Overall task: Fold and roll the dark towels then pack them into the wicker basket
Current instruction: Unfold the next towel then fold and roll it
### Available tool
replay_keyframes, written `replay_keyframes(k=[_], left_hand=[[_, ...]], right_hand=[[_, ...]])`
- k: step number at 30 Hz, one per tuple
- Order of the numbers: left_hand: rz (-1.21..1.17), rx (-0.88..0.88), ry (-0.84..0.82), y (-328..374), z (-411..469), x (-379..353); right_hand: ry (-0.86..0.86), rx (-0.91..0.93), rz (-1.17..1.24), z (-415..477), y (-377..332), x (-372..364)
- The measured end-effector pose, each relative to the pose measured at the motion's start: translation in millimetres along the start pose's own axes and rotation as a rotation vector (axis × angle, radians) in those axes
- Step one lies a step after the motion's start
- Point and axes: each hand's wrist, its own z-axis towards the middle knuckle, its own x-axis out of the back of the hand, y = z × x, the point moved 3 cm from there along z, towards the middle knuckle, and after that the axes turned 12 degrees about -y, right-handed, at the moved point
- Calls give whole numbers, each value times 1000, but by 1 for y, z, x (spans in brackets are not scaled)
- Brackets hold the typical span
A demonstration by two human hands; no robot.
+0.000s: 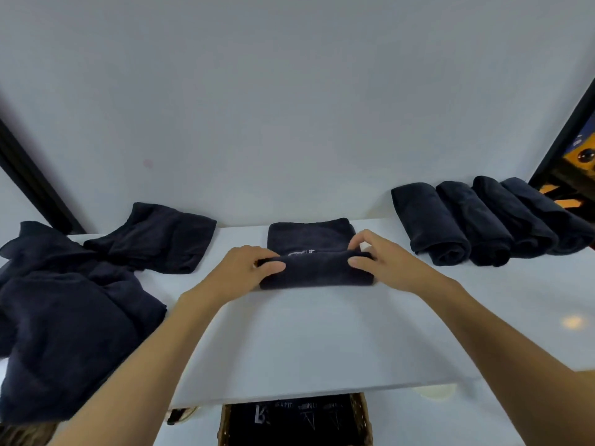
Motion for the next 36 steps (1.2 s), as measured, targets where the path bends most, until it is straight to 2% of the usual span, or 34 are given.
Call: replay_keyframes(k=[3, 5, 7, 9, 12, 14, 16, 21, 24, 27, 29, 30, 32, 34, 36], left_hand=[[-37, 18, -25, -3, 13, 7], [-76, 30, -29, -4, 19, 8], [-119, 51, -58, -7, 23, 8], [-115, 79, -73, -8, 29, 9], [16, 74, 29, -3, 34, 12], [178, -40, 211, 3, 29, 13], [260, -159, 271, 6, 21, 6], [177, -91, 145, 2, 32, 5], [25, 9, 18, 4, 53, 18], [11, 101, -94, -3, 71, 24], [3, 159, -126, -6, 80, 27], [-2, 181, -126, -6, 83, 28], [47, 170, -23, -1, 87, 30], [251, 44, 197, 10, 86, 30], [417, -105, 274, 16, 77, 22]], right_hand=[[123, 46, -124, 1, -5, -1], [226, 119, -329, -3, -7, -4], [209, 152, -515, -7, -8, -13], [148, 127, -584, -4, -4, -18], [134, 98, -512, 6, -2, -12], [82, 69, -409, 14, -1, -3], [22, 31, -280, 21, 0, 6], [-91, -66, -114, 43, 2, 19], [-25, -68, -129, 52, -1, 23], [172, 110, -397, 50, -12, 22], [178, 217, -591, 47, -14, 12], [141, 212, -641, 48, -12, 7], [109, 163, -683, 53, -8, 6], [95, 119, -665, 60, -11, 13], [25, 70, -614, 70, -15, 22]])
